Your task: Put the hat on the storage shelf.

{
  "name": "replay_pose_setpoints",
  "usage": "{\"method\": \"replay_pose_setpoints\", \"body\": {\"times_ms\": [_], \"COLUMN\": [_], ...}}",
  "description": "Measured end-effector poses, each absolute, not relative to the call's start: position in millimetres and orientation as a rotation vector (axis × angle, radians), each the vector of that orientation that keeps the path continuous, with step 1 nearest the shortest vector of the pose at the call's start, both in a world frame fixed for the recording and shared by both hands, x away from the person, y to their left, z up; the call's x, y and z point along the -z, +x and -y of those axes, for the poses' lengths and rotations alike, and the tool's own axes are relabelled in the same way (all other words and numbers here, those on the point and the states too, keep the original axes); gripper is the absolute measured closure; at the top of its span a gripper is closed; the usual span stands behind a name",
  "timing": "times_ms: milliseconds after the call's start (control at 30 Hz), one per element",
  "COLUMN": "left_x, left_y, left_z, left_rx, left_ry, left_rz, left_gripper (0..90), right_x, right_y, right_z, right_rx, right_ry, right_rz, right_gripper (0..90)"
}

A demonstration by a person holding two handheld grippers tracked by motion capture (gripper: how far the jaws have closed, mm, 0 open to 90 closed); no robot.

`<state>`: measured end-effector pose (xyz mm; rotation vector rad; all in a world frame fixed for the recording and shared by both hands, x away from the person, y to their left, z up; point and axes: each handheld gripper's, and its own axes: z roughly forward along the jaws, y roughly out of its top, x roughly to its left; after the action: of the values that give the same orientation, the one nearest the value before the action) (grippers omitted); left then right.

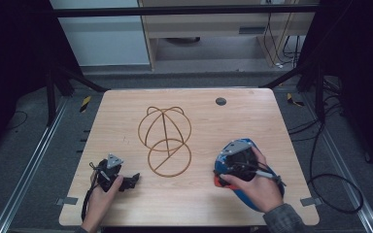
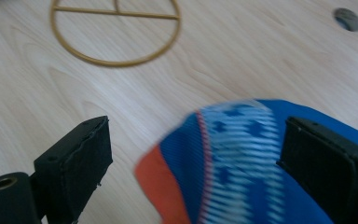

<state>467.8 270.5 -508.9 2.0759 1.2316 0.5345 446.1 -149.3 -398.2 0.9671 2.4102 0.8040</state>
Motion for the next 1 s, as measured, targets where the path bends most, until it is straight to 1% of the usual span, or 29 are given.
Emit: {"method": "replay_pose_setpoints", "body": {"times_ms": [133,333,533,733,833,967,1000], "left_x": [508.9,508.8,508.7,508.7,508.7,508.7,508.7], "left_y": [467.7,467.6,467.3,467.3,467.3,467.3,467.3], "left_z": [-270.3,-270.3,-270.1,-270.1,-270.1,-270.1,-270.1], "left_rx": [-0.537,-0.542,-0.540,-0.540,-0.540,-0.540,-0.540], "left_ry": [2.077,2.083,2.084,2.084,2.084,2.083,2.083], "left_rz": [-1.232,-1.229,-1.232,-1.231,-1.232,-1.232,-1.232], "left_gripper": [0.0,0.0,0.0,0.0,0.0,0.0,0.0], "right_x": [388.1,386.7,399.1,412.1,416.8,420.5,421.1], "right_y": [451.0,453.8,454.4,463.1,465.6,465.3,464.5], "right_z": [178.3,209.6,214.7,217.0,214.0,209.9,208.8], "right_rx": [-0.765,-0.693,-0.641,-0.608,-0.594,-0.585,-0.582], "right_ry": [1.011,1.089,1.118,1.173,1.187,1.194,1.191], "right_rz": [-2.391,-2.394,-2.446,-2.452,-2.452,-2.456,-2.462], "right_gripper": [8.0,9.2,10.3,11.3,16.0,27.6,28.7]}}
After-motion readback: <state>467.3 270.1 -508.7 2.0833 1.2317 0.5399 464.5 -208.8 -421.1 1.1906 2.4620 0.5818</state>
